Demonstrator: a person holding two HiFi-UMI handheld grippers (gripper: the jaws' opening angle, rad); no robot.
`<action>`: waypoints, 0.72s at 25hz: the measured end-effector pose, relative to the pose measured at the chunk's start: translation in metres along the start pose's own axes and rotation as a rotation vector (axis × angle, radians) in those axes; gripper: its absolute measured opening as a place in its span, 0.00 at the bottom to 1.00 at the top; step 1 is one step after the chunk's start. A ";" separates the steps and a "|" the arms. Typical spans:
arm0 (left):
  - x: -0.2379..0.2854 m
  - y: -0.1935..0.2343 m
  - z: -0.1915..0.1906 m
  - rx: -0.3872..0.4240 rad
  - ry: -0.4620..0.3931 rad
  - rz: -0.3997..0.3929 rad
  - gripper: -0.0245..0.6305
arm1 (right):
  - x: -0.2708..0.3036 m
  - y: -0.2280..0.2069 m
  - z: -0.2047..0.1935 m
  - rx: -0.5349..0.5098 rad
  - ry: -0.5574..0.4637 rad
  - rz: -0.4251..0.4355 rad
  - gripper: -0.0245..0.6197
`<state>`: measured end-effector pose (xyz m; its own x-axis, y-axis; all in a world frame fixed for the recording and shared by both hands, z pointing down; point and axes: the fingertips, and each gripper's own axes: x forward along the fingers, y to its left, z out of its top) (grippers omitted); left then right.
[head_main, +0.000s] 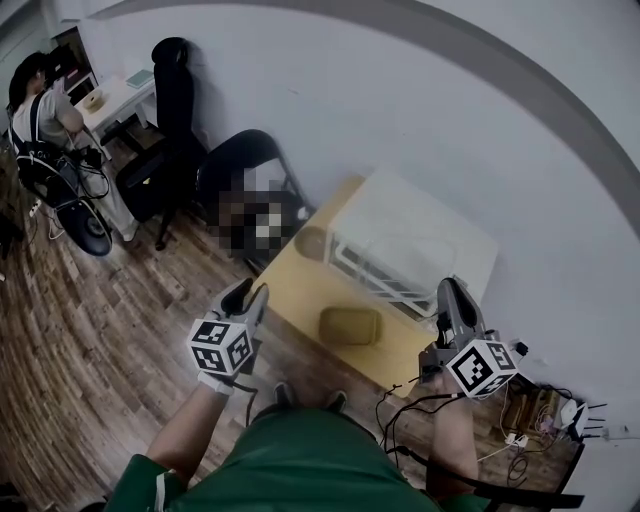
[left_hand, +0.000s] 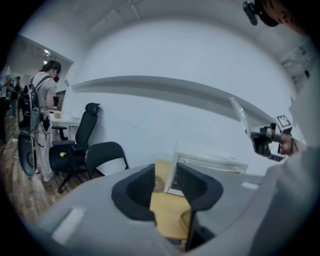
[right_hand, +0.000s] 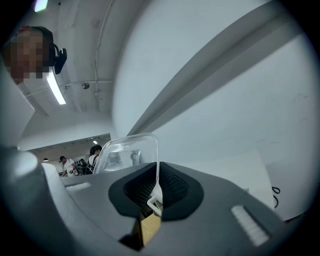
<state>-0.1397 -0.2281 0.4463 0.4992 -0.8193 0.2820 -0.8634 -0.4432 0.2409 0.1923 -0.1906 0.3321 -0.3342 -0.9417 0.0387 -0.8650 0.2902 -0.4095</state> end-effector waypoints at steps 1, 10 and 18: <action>0.001 0.000 0.001 0.000 -0.001 -0.001 0.24 | 0.000 0.000 0.004 0.001 -0.009 0.001 0.06; 0.002 0.003 0.028 0.016 -0.054 0.020 0.24 | -0.002 -0.001 0.022 -0.015 -0.046 0.008 0.06; -0.007 0.010 0.059 0.044 -0.124 0.047 0.26 | 0.000 -0.003 0.021 -0.022 -0.043 0.009 0.06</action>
<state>-0.1560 -0.2487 0.3920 0.4475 -0.8772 0.1740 -0.8895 -0.4165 0.1881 0.2025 -0.1947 0.3139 -0.3263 -0.9452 -0.0041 -0.8699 0.3020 -0.3899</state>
